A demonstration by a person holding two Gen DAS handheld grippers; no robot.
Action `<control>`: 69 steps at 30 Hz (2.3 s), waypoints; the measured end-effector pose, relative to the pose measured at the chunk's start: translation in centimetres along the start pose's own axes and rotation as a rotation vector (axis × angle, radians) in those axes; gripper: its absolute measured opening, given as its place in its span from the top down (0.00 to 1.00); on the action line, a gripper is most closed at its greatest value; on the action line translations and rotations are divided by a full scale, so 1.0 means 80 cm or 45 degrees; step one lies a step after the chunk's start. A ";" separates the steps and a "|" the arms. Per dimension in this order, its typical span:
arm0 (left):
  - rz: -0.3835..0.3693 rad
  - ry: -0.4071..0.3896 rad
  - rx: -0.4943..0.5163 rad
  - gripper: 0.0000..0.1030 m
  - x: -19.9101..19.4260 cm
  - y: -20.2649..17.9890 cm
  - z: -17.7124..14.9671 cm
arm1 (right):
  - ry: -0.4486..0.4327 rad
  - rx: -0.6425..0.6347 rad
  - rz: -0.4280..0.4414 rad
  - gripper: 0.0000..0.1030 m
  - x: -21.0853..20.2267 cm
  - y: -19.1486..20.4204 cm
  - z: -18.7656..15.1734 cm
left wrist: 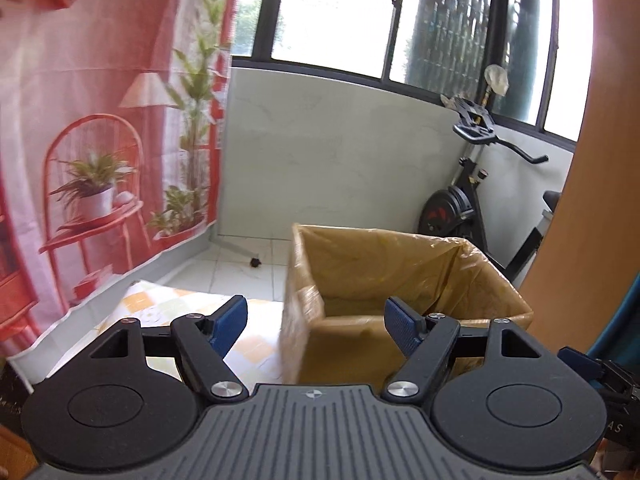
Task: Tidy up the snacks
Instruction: 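Open the right tool to drop the green bag while the left tool releases the orange bag into the box, then move both open tools back down to the snack pile, then grasp the white-and-blue printed packet with the left tool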
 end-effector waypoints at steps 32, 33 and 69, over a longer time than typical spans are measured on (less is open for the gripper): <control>0.012 0.239 -0.126 0.26 0.008 0.016 -0.230 | 0.096 -0.049 -0.150 0.25 0.017 -0.039 -0.146; 0.024 0.250 -0.131 0.26 0.007 0.017 -0.233 | 0.095 -0.053 -0.160 0.25 0.016 -0.041 -0.149; 0.066 0.522 -0.268 0.33 0.022 -0.012 -0.305 | 0.260 -0.022 -0.254 0.25 0.015 -0.055 -0.201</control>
Point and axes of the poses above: each gripper's, at about its wrist camera, not at the fingertips, and x roughly the way its jaws point, y to its left, z to its top, the point moved 9 cm from there along x, roughly the way its jaws point, and after that the axes turned 12 degrees about x, right-handed, at the moved point
